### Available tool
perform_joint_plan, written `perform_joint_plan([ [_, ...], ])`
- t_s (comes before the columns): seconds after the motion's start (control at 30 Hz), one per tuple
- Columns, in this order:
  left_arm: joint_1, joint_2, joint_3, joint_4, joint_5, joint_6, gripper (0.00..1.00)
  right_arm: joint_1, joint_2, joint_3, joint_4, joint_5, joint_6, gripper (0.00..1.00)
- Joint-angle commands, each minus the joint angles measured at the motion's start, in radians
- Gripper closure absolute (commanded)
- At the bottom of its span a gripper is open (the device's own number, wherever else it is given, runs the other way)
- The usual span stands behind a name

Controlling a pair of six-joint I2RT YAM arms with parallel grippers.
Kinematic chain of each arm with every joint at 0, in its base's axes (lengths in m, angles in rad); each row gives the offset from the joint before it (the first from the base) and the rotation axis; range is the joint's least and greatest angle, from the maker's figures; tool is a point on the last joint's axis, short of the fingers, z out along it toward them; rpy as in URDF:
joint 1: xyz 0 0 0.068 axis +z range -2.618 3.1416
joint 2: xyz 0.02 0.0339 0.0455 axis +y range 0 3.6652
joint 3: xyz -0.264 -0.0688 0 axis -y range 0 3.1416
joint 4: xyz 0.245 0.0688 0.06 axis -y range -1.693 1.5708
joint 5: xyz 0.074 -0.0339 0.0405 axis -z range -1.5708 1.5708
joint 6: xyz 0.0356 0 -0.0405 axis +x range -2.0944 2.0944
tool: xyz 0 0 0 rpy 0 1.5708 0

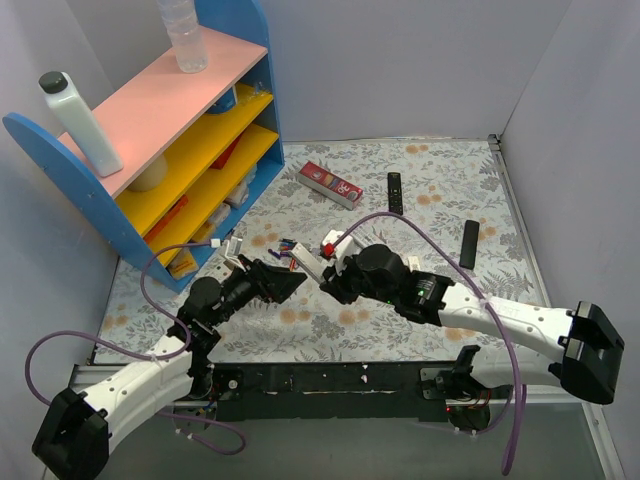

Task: Load the batteries into the remote control
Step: Adjust the remote control.

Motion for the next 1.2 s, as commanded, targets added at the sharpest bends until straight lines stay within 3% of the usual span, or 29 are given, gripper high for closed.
perform_joint_plan([
  [0.0,0.0,0.046,0.049,-0.028,-0.013,-0.041,0.02,0.059,0.056,0.088,0.005,0.167,-0.029,0.99],
  [0.3,0.0,0.025,0.024,0.012,-0.056,-0.085,0.02,0.114,0.133,0.148,-0.042,0.192,-0.063,0.99],
  [0.53,0.001,-0.01,-0.001,0.018,-0.09,-0.111,0.16,0.136,0.15,0.158,-0.041,0.166,-0.074,0.99],
  [0.87,0.0,0.025,-0.008,0.029,-0.086,-0.127,0.47,0.146,0.17,0.171,-0.038,0.142,-0.084,0.99],
  [0.9,-0.002,0.025,-0.01,0.029,-0.089,-0.128,0.56,0.146,0.173,0.174,-0.041,0.139,-0.083,0.99],
  [1.07,0.0,-0.003,-0.02,0.006,-0.118,-0.13,0.83,0.146,0.177,0.171,-0.021,0.128,-0.072,0.99],
  [1.13,0.0,-0.013,-0.027,-0.006,-0.13,-0.131,0.91,0.146,0.176,0.167,-0.006,0.128,-0.061,0.93],
  [1.17,0.0,-0.026,-0.03,-0.017,-0.144,-0.131,0.94,0.146,0.174,0.165,-0.006,0.125,-0.057,0.85],
])
